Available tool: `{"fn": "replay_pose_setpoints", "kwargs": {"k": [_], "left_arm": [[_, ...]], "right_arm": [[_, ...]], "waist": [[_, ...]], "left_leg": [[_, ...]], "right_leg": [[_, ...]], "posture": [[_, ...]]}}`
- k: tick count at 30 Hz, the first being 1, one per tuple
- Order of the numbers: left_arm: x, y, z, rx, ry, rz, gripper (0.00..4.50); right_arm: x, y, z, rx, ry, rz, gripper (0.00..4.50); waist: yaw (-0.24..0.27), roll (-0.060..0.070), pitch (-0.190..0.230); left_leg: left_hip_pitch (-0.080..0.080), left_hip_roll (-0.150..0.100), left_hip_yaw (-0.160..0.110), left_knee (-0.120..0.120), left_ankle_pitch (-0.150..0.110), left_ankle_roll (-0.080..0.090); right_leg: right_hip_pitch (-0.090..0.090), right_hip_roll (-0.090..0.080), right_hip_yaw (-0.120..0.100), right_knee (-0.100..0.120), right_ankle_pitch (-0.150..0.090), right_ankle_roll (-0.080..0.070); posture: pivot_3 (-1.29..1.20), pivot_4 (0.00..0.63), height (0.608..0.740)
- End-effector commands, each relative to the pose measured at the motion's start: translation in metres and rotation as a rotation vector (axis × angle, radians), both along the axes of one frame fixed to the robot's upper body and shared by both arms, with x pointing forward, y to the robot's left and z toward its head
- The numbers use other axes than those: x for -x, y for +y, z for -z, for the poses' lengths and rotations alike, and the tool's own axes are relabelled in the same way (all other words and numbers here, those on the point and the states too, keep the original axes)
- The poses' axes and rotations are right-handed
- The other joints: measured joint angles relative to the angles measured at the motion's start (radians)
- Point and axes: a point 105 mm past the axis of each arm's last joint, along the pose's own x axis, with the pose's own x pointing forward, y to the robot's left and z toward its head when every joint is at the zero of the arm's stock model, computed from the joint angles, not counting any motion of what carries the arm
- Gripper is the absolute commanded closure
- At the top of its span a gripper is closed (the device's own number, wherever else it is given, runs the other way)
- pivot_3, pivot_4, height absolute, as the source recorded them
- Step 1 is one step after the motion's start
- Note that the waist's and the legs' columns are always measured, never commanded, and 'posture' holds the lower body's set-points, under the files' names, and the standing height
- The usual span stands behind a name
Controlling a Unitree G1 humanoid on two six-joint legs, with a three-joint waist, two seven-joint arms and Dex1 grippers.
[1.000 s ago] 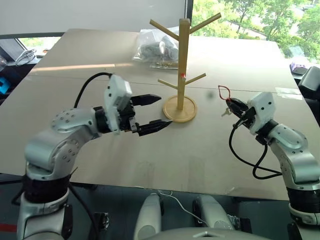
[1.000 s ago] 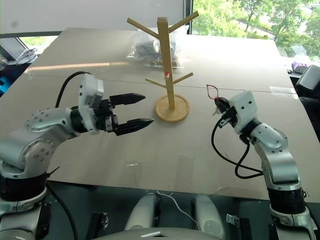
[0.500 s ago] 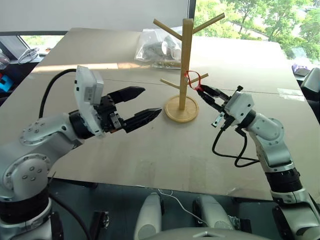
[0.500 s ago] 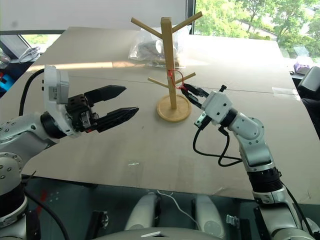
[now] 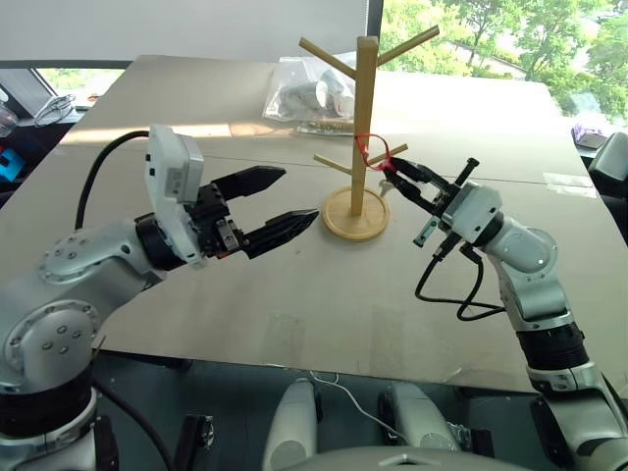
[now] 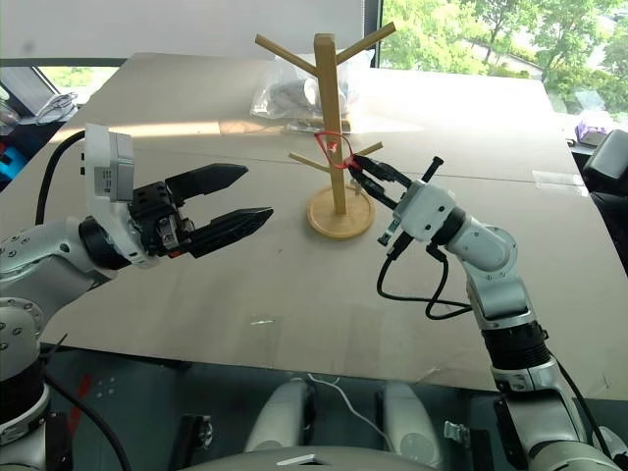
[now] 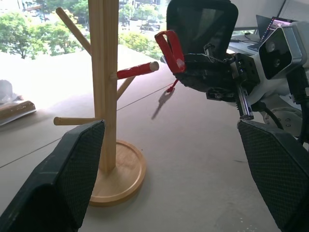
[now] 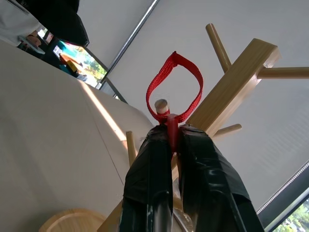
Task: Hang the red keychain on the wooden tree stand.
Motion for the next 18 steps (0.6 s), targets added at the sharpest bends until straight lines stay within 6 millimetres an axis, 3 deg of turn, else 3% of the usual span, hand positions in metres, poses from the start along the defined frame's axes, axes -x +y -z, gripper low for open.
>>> {"fn": "replay_pose_setpoints", "kwargs": {"k": [1, 9, 16, 18], "left_arm": [[0.003, -0.003, -0.009, -0.008, -0.052, 0.021, 0.00], [0.004, -0.004, -0.008, -0.012, -0.055, 0.025, 0.00], [0.003, -0.004, -0.006, -0.014, -0.057, 0.022, 0.00], [0.000, -0.002, -0.005, -0.032, -0.051, 0.005, 0.00]], "right_arm": [[0.000, 0.007, -0.005, 0.008, -0.012, -0.017, 4.43], [-0.017, 0.004, 0.002, 0.006, 0.092, 0.047, 4.43], [-0.019, 0.002, 0.003, 0.007, 0.122, 0.063, 4.43], [-0.019, 0.001, 0.005, 0.026, 0.136, 0.059, 3.61]], "waist": [[0.000, 0.000, 0.000], [-0.001, 0.000, 0.000], [-0.001, 0.000, 0.000], [-0.001, 0.000, 0.000]], "left_leg": [[0.000, 0.000, 0.000, 0.000, 0.000, 0.000], [0.000, 0.000, 0.000, 0.000, 0.000, 0.000], [0.000, 0.000, 0.000, 0.000, 0.000, 0.000], [0.000, 0.000, 0.000, 0.000, 0.000, 0.000]], "right_leg": [[0.000, 0.000, 0.000, 0.000, 0.000, 0.000], [0.000, 0.000, 0.000, 0.000, 0.000, 0.000], [0.000, 0.000, 0.000, 0.000, 0.000, 0.000], [0.000, 0.000, 0.000, 0.000, 0.000, 0.000]], "posture": [[0.00, 0.150, 0.740], [0.00, 0.150, 0.740], [0.00, 0.150, 0.740], [0.00, 0.150, 0.740]]}}
